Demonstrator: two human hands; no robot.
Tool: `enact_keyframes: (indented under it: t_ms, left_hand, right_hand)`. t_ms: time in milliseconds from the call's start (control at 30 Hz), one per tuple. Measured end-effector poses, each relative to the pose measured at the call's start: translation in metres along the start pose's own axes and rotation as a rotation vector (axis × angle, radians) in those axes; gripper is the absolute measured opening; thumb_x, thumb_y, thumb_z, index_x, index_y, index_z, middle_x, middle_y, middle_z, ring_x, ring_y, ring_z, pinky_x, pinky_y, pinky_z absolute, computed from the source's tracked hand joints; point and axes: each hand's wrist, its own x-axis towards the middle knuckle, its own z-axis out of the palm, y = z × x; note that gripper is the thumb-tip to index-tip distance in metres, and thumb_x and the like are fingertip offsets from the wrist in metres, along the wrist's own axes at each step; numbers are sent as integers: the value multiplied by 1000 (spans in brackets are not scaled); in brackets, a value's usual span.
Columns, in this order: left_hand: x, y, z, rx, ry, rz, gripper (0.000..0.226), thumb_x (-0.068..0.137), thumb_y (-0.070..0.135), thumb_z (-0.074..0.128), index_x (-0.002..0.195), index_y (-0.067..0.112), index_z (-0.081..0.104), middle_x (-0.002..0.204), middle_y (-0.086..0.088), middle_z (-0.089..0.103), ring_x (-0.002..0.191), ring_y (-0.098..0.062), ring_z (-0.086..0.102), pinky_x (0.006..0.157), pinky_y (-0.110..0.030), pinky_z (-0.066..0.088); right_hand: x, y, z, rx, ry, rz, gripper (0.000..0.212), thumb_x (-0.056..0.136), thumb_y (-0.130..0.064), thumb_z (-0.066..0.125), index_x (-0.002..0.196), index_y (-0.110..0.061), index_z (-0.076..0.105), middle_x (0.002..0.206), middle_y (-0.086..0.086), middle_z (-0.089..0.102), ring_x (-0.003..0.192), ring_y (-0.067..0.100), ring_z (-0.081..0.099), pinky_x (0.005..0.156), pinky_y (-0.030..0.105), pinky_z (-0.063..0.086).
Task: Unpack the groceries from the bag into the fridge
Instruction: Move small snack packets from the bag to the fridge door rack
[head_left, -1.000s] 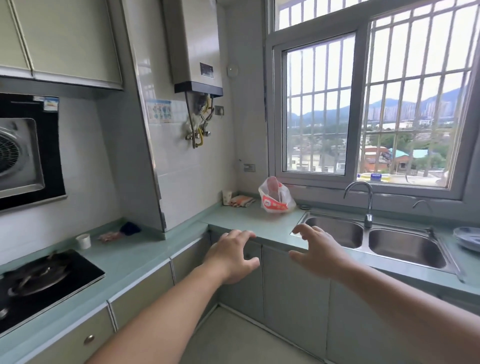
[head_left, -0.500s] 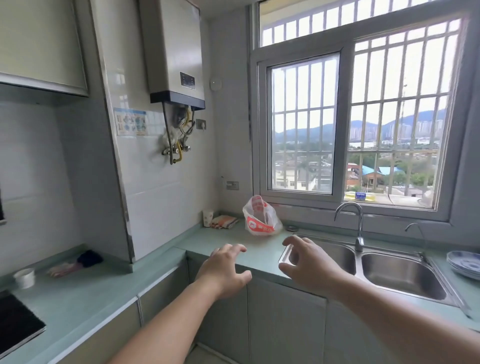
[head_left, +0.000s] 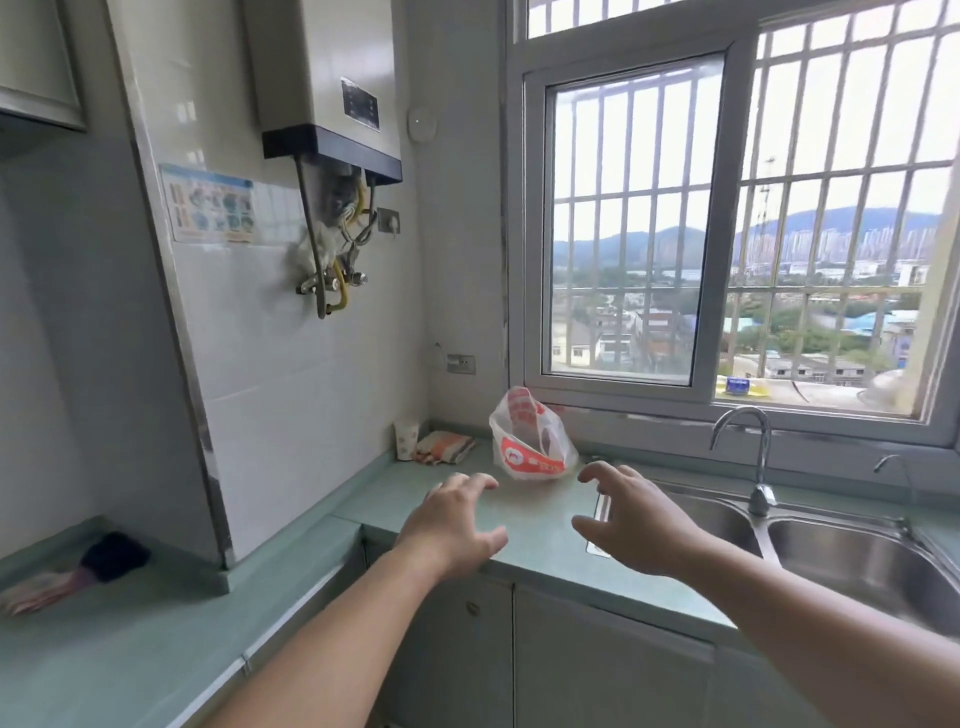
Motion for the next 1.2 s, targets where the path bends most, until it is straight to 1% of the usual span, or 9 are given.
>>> enact_keyframes:
  t_ms: [267, 400, 500, 600, 767, 833, 900, 1033, 1200]
  left_hand:
    - [97, -45, 32, -23, -51, -6, 57, 83, 44, 58, 136, 35, 40, 143, 7, 40, 129, -14, 39, 102, -39, 42]
    - [161, -62, 50, 12, -74, -30, 55, 82, 43, 57, 135, 35, 42, 142, 8, 40, 130, -14, 39, 101, -40, 44]
    - [213, -72, 61, 44, -83, -54, 54, 81, 43, 57, 133, 35, 44, 139, 7, 43, 129, -16, 41, 101, -41, 43]
    - [254, -84, 76, 47, -104, -81, 54, 80, 44, 56, 132, 35, 44, 138, 8, 44, 127, -15, 43, 101, -42, 44]
    - [320, -101, 95, 21, -141, -85, 53, 81, 44, 58, 132, 35, 45, 137, 7, 44, 128, -15, 42, 104, -42, 41]
    - [348, -111, 104, 4, -152, -71, 52, 83, 42, 59, 132, 34, 45, 137, 6, 44, 128, -15, 42, 105, -41, 40]
    - [374, -122, 114, 12, -172, -41, 53, 82, 42, 58, 132, 34, 45, 136, 6, 45, 127, -15, 42, 104, -39, 40]
    - [438, -150, 129, -21, -171, 20, 53, 84, 42, 59, 135, 33, 46, 135, 8, 46, 125, -13, 44, 95, -28, 39]
    - [520, -190, 147, -34, -236, 91, 56, 85, 43, 62, 136, 29, 46, 141, 4, 46, 127, -17, 45, 100, -30, 39]
  right_hand:
    - [99, 33, 44, -36, -39, -6, 54, 86, -45, 60, 134, -29, 41, 135, 0, 49, 122, 21, 48, 99, 36, 44]
    - [166, 60, 66, 33, -39, -16, 55, 86, -40, 63, 135, -29, 42, 138, -1, 48, 120, 20, 50, 97, 35, 47]
    - [222, 81, 81, 77, -86, -4, 54, 85, -37, 63, 135, -26, 44, 134, 3, 50, 117, 21, 52, 95, 32, 45]
    - [266, 100, 98, 131, -117, 20, 53, 85, -35, 64, 134, -23, 46, 128, 5, 53, 108, 21, 53, 83, 27, 45]
    - [328, 122, 114, 137, -187, 23, 48, 85, -34, 65, 129, -22, 50, 114, 0, 55, 94, 18, 54, 75, 25, 46]
    - [353, 130, 122, 138, -196, 37, 45, 85, -34, 65, 126, -23, 52, 109, -3, 54, 94, 19, 56, 73, 25, 48]
    - [374, 137, 133, 116, -216, 54, 42, 84, -35, 64, 124, -24, 54, 112, -2, 57, 96, 20, 57, 77, 27, 50]
    - [419, 152, 157, 61, -226, 133, 35, 85, -34, 62, 118, -23, 57, 115, 2, 62, 95, 19, 56, 79, 27, 45]
    - [468, 163, 188, -37, -251, 237, 41, 85, -37, 62, 123, -24, 54, 120, 0, 61, 105, 17, 56, 79, 23, 37]
